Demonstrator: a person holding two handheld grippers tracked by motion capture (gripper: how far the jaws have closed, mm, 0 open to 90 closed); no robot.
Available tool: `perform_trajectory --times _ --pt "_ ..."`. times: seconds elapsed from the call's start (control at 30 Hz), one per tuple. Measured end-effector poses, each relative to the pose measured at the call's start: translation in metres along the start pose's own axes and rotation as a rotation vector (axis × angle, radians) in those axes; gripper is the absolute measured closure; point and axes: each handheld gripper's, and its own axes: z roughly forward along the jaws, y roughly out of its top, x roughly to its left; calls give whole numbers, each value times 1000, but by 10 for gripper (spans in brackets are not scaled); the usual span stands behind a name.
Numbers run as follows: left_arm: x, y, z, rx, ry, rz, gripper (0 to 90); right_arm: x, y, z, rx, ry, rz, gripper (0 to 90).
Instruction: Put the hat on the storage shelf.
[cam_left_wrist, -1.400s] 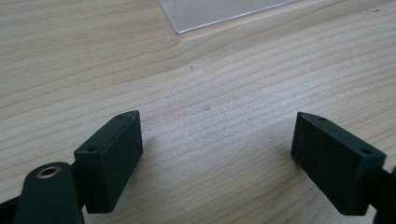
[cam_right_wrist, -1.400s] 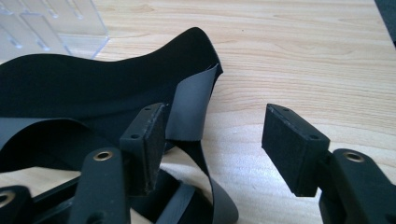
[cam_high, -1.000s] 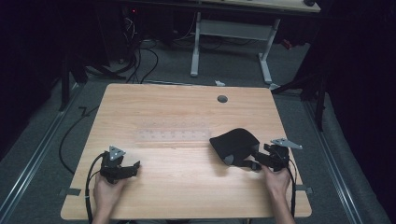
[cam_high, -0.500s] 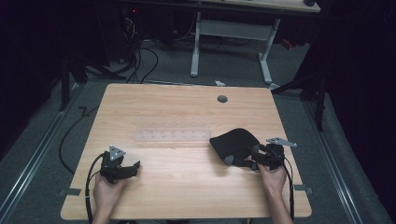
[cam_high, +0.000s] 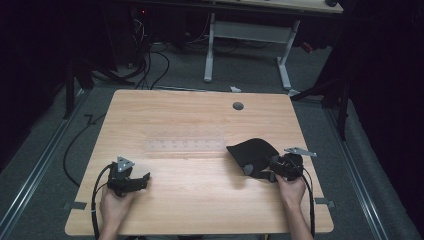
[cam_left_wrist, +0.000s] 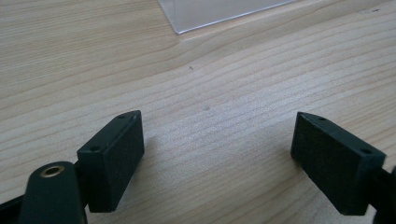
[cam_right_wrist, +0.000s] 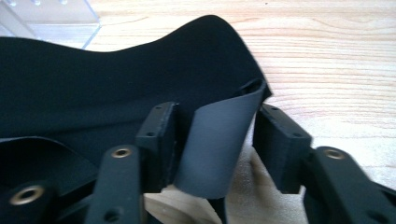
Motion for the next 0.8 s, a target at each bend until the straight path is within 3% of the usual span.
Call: perform_trajectory --times 0.17,0.3,0.47,0.8 --pt "0 0 0 0 0 0 177 4 0 -2 -3 16 -41 655" --pt "0 0 0 -1 -2 0 180 -2 0 -4 3 80 -1 744" --pt "-1 0 0 -2 -8 -3 192 -2 1 -11 -1 123 1 821" --pt "-1 0 -1 2 -16 0 200 3 2 -22 -36 158 -15 853"
